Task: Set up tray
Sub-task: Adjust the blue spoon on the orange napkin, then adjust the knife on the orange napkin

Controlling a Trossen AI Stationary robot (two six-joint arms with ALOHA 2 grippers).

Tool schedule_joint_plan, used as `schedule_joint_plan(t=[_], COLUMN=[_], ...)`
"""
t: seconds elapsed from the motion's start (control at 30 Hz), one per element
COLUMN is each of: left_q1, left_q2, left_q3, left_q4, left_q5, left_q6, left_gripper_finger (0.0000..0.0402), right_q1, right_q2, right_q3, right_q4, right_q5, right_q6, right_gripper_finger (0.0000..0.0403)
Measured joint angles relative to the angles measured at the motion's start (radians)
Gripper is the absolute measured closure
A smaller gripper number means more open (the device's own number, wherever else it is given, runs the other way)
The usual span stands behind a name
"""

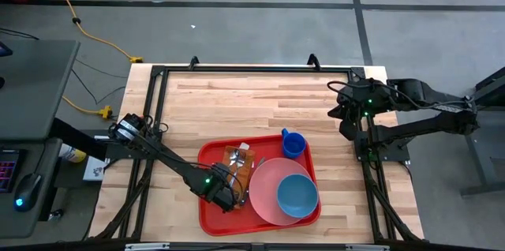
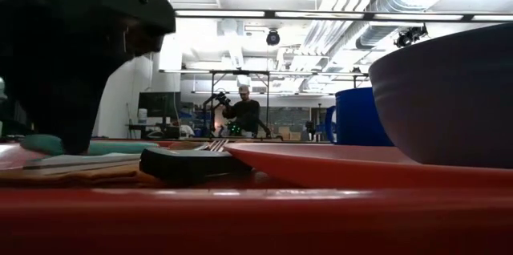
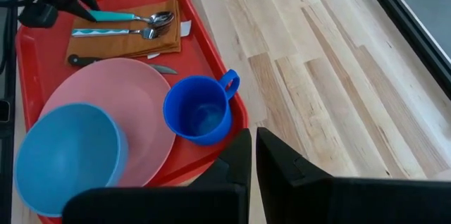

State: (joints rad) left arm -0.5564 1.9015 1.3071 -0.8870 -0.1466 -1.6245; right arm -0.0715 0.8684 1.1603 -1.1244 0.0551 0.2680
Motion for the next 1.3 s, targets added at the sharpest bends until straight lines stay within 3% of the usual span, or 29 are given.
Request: schedule_joint_plan(t=[0.2,0.33,0.5,0.73,0.93,1.3], left_q1=[0.000,0.000,0.007,0.026,0.027,0.041], left_q2=[0.000,0.000,0.000,0.011,0.012,0.011], left_q3=[0.076,0.077,0.077,0.079,0.078,0.078], left_q4=[-0.118,-0.106,-0.025,0.215,0.160,0.253], left_q5=[-0.001,0.003,-0.034,-0.006,-0.058,-0.045], left_q6=[0.031,0.031,0.084,0.381,0.390,0.469], left_gripper_finger=[0.0257,0.0257,0.0257,0.0257,0.0256,0.0256], right_q1=[0.000,0.000,0.000,0.000,0.000,0.000], right_q2=[0.000,0.000,0.000,0.000,0.000,0.000], right_q3=[0.000,0.000,0.000,0.000,0.000,0.000], right_q4=[-0.001,-0.007,-0.012,-0.017,-0.024,-0.026], right_q5=[-0.005,-0.007,-0.007,-0.007,-0.011,-0.013], right_q6=[0.000,0.000,0.001,0.003,0.004,0.011], right_gripper_finger=[0.0403,0.0403,0.0403,0.0403,0.0403,0.0403])
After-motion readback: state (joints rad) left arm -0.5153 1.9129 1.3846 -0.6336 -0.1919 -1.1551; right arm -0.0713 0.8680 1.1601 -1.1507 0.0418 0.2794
